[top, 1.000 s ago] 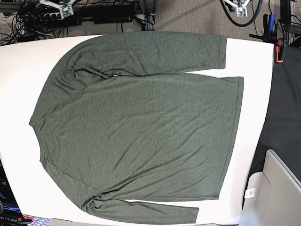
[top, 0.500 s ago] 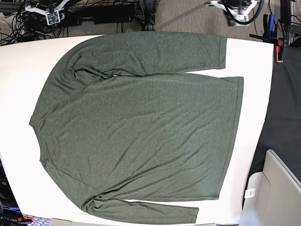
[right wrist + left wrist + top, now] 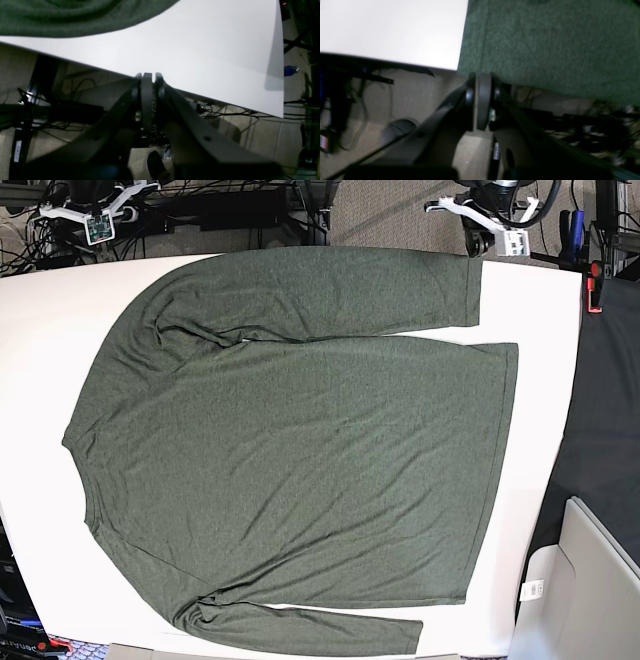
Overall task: Fold the T-shirt properly
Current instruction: 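Move both grippers down toward the shirt's shoulder corners, then grasp the shoulder corner nearest the left gripper with the left gripper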
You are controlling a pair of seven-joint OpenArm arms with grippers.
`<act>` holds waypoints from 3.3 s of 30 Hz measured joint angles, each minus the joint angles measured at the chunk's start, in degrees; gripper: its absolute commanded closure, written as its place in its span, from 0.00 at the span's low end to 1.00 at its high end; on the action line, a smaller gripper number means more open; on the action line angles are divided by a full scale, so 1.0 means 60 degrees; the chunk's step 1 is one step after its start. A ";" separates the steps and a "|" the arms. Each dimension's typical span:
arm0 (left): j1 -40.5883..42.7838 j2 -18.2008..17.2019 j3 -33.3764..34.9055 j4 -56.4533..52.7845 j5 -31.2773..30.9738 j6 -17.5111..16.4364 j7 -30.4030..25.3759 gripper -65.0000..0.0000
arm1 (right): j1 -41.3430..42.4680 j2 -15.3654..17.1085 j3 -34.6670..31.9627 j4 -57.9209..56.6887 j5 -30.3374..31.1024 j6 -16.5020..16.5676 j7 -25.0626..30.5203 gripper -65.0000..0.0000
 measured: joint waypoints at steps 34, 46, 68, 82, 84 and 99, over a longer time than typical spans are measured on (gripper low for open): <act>-0.1679 -0.0208 0.0015 -0.0270 -0.0361 0.0000 0.1807 0.60 | 0.0750 -0.0066 0.0055 0.0007 0.0000 -0.0004 -0.0047 1.00; -0.1902 -0.0208 -0.0175 -0.0386 -0.0335 -0.0011 0.1759 0.60 | 0.0780 -0.0069 0.0055 0.0007 0.0000 -0.0004 -0.0047 1.00; -0.2328 -0.0109 0.0204 -0.1246 -0.0211 0.0146 0.1096 0.61 | 0.0783 -0.0066 0.0055 0.0007 0.0000 -0.0011 -0.0047 1.00; -0.2178 -0.0182 0.0991 -0.1191 -0.0284 0.0073 0.0845 0.99 | 0.0889 -0.0095 0.0579 0.0007 0.0000 0.0000 -0.0055 1.00; -0.2200 -0.0182 0.0980 -0.1191 -0.0295 0.0058 0.0882 1.00 | 0.1009 -0.0091 0.0579 0.0011 0.0000 -0.0004 -0.0036 0.99; -0.2171 -0.0153 0.1009 -0.0754 -0.0346 0.0000 0.1486 1.00 | 0.2769 -0.1071 0.0295 0.0007 0.0557 0.0018 -0.1785 0.77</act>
